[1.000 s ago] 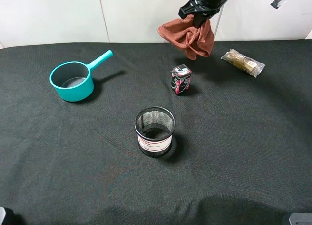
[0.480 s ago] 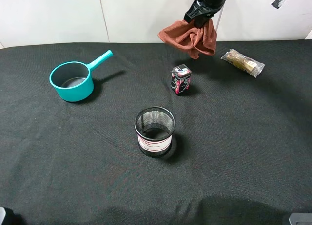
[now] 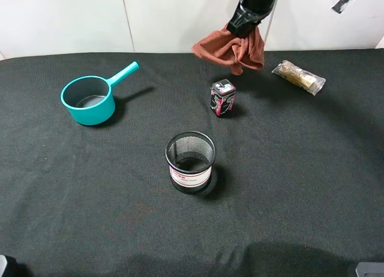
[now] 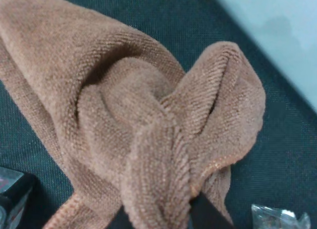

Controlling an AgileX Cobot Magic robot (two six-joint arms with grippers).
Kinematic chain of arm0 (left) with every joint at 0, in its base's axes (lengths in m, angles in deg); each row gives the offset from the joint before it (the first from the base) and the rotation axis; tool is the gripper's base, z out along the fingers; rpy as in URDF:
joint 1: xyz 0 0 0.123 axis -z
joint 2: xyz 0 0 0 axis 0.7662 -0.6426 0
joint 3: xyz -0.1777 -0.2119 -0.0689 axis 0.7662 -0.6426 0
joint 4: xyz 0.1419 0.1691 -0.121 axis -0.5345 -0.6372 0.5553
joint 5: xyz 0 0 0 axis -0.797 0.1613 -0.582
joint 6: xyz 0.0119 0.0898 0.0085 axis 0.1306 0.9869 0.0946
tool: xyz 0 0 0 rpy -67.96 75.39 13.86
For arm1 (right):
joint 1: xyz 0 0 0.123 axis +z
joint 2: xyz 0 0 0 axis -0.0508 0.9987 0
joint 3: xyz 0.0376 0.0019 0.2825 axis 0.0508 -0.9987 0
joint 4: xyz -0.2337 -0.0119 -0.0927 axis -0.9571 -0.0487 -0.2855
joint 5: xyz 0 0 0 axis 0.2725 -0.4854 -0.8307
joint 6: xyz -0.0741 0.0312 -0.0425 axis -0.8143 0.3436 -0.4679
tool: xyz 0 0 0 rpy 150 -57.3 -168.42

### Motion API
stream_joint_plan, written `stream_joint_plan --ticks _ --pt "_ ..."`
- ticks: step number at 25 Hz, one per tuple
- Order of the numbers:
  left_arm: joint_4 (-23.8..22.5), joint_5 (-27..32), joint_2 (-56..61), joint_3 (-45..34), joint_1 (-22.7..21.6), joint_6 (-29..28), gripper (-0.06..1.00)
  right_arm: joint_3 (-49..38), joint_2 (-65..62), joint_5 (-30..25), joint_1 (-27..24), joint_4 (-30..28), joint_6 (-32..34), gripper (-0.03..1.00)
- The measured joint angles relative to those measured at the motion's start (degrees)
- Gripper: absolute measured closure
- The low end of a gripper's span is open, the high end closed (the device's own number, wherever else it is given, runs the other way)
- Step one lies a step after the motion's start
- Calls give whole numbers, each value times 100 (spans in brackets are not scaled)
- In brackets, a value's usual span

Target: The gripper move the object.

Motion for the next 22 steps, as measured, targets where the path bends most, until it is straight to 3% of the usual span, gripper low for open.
stream_joint_plan --ticks 22 --pt "0 0 0 -5 0 0 24 0 764 322 0 38 -211 95"
